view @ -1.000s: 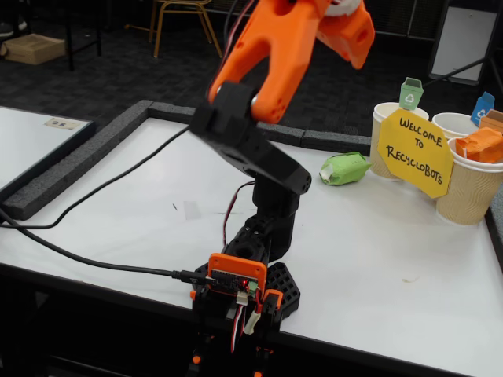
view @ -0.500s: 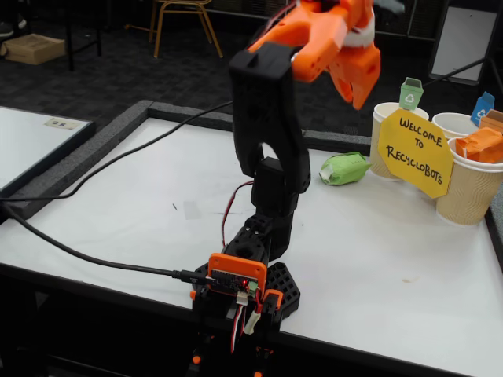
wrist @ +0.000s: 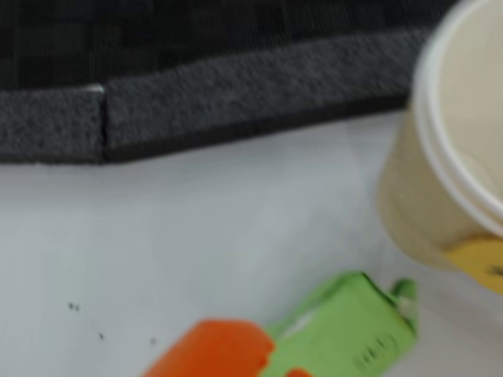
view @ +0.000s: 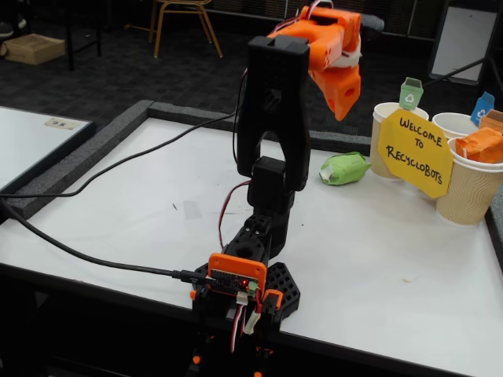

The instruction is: Sort rubbish by color.

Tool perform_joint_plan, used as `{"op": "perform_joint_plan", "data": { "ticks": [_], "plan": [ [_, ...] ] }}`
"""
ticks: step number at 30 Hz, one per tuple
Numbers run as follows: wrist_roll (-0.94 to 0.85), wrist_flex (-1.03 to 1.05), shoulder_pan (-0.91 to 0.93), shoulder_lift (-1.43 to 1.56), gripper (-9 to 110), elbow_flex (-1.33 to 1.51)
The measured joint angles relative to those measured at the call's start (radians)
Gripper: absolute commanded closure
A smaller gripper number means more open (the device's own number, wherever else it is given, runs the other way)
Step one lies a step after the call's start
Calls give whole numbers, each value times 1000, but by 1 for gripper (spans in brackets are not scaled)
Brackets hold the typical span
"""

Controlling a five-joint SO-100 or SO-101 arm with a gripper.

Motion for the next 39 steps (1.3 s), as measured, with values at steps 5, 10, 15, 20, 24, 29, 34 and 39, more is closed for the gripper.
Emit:
{"op": "perform_joint_plan", "data": {
  "ticks": [5, 10, 15, 20, 24, 29, 34, 39],
  "plan": [
    [32, -66, 5, -97, 101, 0],
    [35, -80, 44, -181, 101, 0],
    [35, -77, 114, -210, 101, 0],
    [35, -72, 158, -227, 94, 0],
    [35, -55, 161, -229, 79, 0],
    [35, -12, 156, -229, 74, 0],
    [35, 5, 153, -229, 73, 0],
    [35, 5, 153, -281, 73, 0]
  ]
}}
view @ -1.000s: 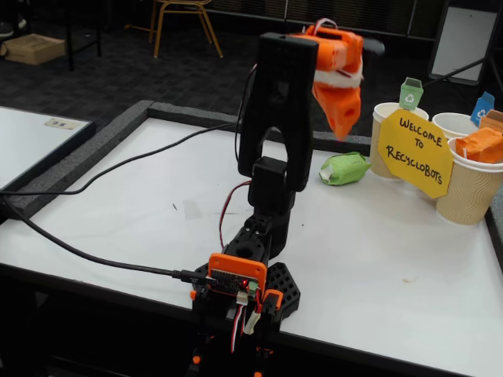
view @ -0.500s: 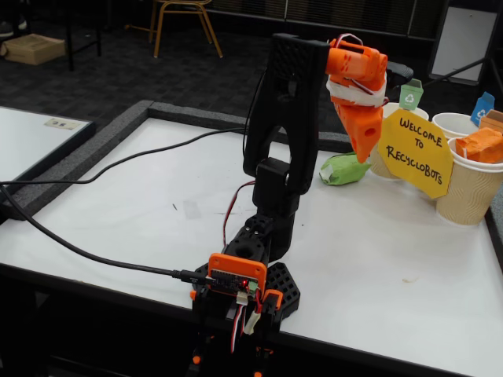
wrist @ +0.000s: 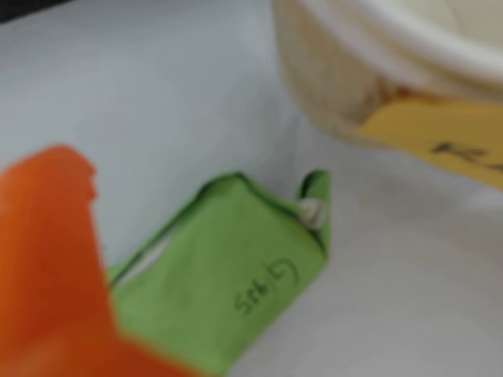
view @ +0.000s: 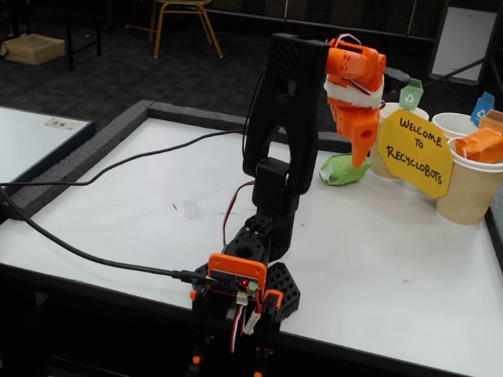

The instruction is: Sort rubbish by color.

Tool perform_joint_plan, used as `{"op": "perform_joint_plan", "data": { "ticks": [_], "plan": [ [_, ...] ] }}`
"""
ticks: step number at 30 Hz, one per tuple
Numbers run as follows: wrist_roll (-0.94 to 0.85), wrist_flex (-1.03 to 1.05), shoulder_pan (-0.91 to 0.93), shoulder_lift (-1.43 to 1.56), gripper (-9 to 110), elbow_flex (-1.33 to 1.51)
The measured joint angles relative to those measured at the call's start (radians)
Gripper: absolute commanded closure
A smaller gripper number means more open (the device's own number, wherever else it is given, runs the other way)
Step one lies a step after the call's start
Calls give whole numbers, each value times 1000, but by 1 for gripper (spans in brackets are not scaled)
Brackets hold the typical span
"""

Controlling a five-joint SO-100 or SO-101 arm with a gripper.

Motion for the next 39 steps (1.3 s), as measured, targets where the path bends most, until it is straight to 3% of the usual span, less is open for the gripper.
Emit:
{"op": "perform_joint_plan", "data": {
  "ticks": [4, 9, 24, 39],
  "plan": [
    [0, 0, -5, -77, 78, 0],
    [0, 0, -12, -86, 99, 0],
    [0, 176, -12, -34, 101, -107],
    [0, 373, -29, 626, 101, -107]
  ]
}}
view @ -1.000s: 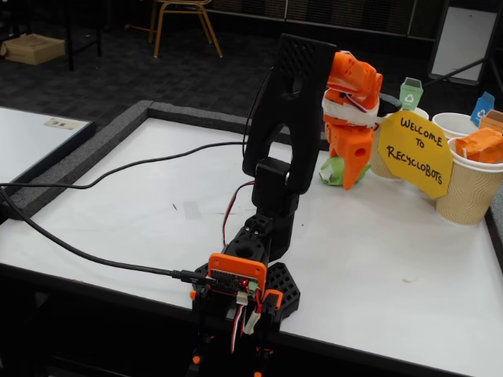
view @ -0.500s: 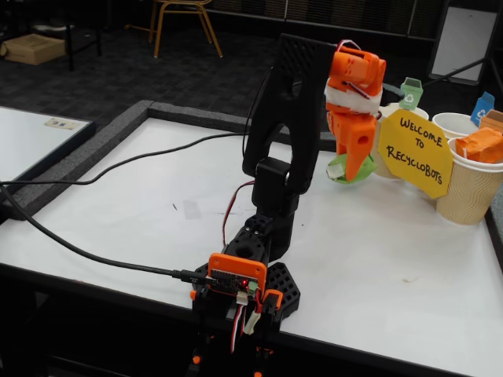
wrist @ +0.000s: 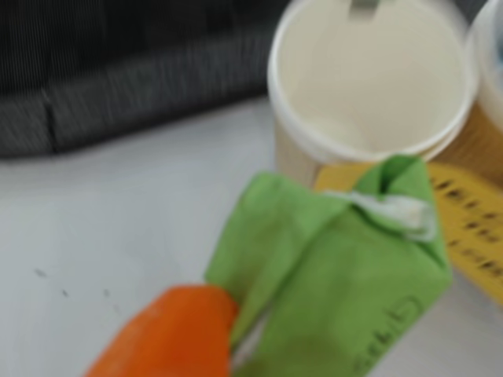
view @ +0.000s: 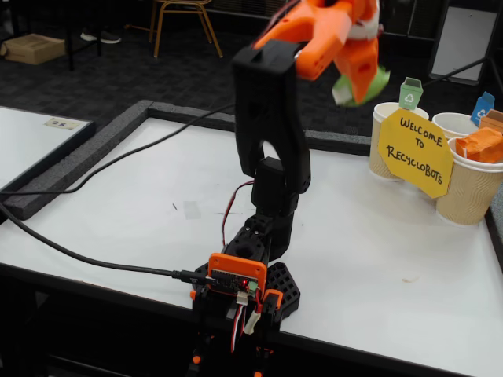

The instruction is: Sort rubbish by color.

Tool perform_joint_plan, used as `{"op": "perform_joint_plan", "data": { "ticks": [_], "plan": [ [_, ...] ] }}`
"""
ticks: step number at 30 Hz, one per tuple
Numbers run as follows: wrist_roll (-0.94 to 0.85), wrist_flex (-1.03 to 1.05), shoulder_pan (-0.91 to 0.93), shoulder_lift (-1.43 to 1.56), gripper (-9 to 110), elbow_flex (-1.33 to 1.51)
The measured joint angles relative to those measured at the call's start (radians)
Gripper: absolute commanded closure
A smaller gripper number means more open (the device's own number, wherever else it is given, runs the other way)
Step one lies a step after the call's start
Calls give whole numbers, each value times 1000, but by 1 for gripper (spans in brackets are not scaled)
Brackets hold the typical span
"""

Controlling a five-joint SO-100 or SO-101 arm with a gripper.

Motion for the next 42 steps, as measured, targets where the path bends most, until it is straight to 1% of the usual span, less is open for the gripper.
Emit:
{"op": "perform_joint_plan", "data": {
  "ticks": [4, 9, 13, 17, 22, 27, 34, 38, 42],
  "plan": [
    [-21, 17, 21, 130, 101, -2],
    [-118, 28, 78, 224, 101, -2],
    [-244, 29, 123, 236, 101, -2],
    [-428, 23, 155, 236, 101, -2],
    [-549, -97, 161, 233, 101, -2],
    [-580, -281, 161, 127, 101, -2],
    [-586, -515, 161, -153, 101, -37],
    [-586, -606, 161, -316, 101, -92],
    [-588, -680, 161, -417, 100, -117]
  ]
}}
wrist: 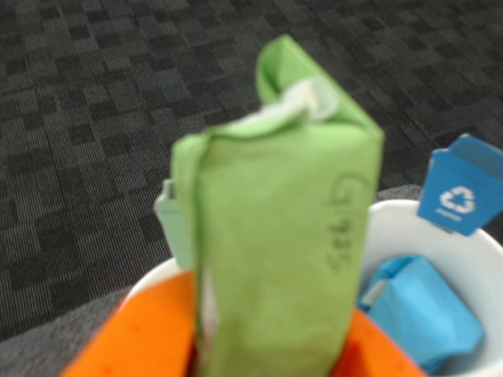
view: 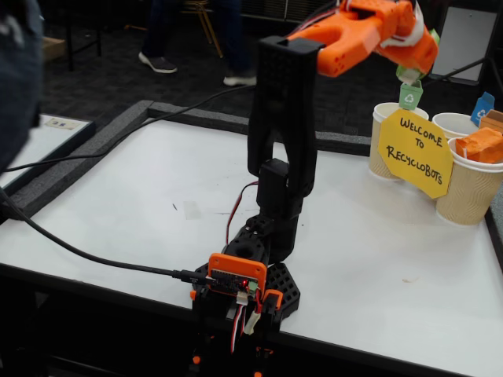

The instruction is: Sort rubbish by color.

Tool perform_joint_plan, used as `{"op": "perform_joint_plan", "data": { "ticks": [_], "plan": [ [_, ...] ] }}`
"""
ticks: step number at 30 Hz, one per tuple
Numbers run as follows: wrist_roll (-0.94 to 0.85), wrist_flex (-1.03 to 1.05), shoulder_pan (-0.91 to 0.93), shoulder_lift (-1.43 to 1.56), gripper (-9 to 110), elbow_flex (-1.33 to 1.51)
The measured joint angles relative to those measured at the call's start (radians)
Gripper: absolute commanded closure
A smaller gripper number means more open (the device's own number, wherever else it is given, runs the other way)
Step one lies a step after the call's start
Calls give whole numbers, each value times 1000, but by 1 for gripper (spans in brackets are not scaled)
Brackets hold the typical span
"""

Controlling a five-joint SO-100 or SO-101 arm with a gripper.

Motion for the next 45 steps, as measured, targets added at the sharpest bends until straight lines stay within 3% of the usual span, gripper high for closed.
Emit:
{"op": "perform_joint_plan", "data": {
  "ticks": [6, 13, 17, 23, 27, 37, 45],
  "plan": [
    [0, -71, 0, -61, 79, -2],
    [-3, -81, 0, -72, 76, -2],
    [-5, -81, 0, -72, 81, -2],
    [-5, -5, 0, -72, 101, -2],
    [-5, 109, 0, -37, 101, 2],
    [135, 302, -23, 555, 101, 350],
    [394, 476, -69, 1017, 101, 506]
  ]
}}
